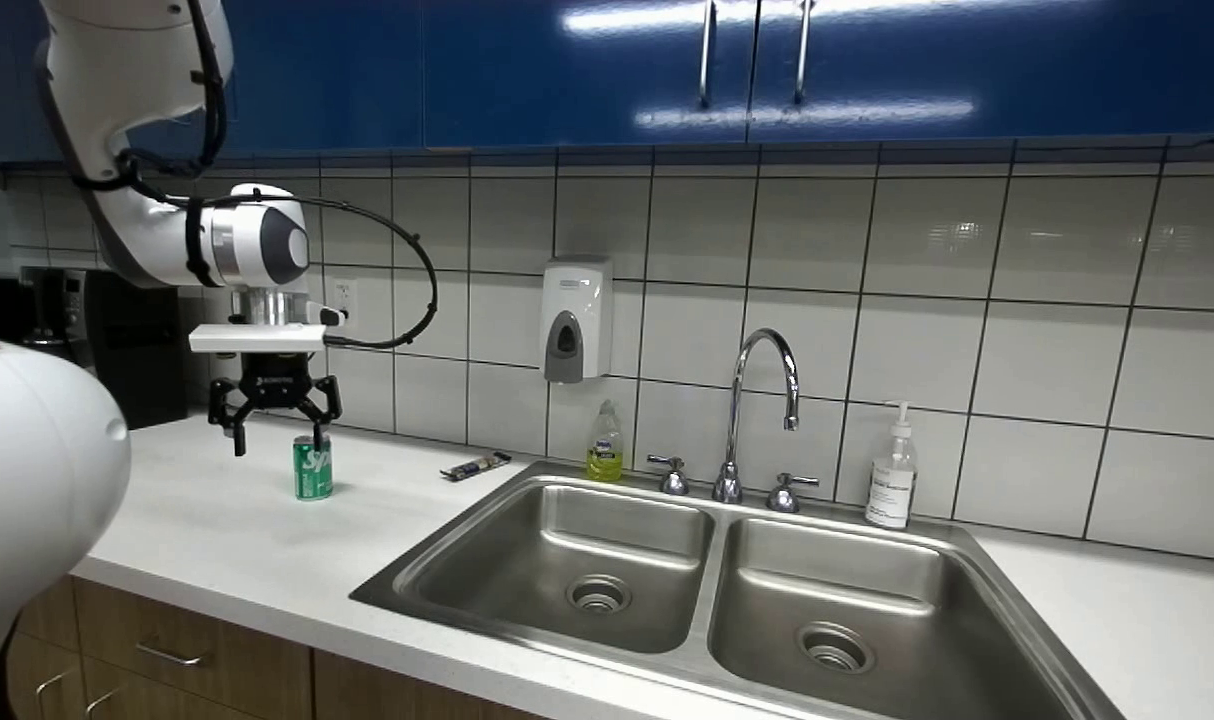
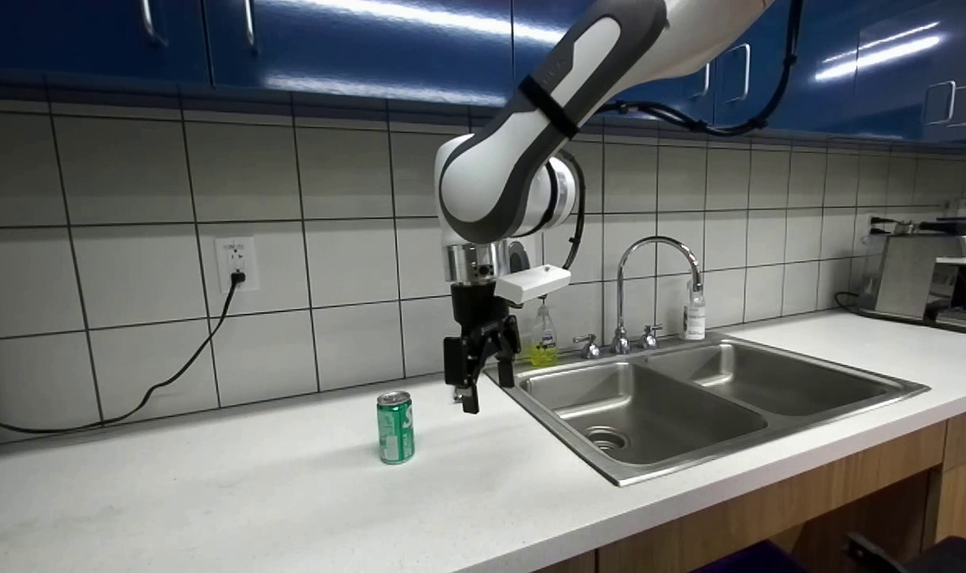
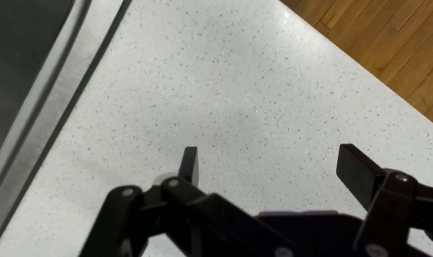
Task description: Move the sprite can to the sink
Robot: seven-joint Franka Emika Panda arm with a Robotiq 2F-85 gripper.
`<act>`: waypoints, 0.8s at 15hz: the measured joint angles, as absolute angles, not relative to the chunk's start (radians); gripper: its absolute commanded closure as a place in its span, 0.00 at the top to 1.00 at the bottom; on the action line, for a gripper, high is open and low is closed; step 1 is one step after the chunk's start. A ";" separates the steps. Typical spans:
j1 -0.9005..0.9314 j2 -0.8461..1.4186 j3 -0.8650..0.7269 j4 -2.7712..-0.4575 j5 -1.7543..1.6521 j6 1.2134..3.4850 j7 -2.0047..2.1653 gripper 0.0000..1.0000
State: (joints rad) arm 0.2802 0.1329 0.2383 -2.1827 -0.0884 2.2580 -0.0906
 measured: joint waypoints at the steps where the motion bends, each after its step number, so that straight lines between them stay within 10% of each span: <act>1: 0.288 0.159 0.239 -2.156 -0.097 2.258 -0.085 1.00; 12: 0.377 0.433 0.235 -1.832 -0.175 2.257 -0.037 1.00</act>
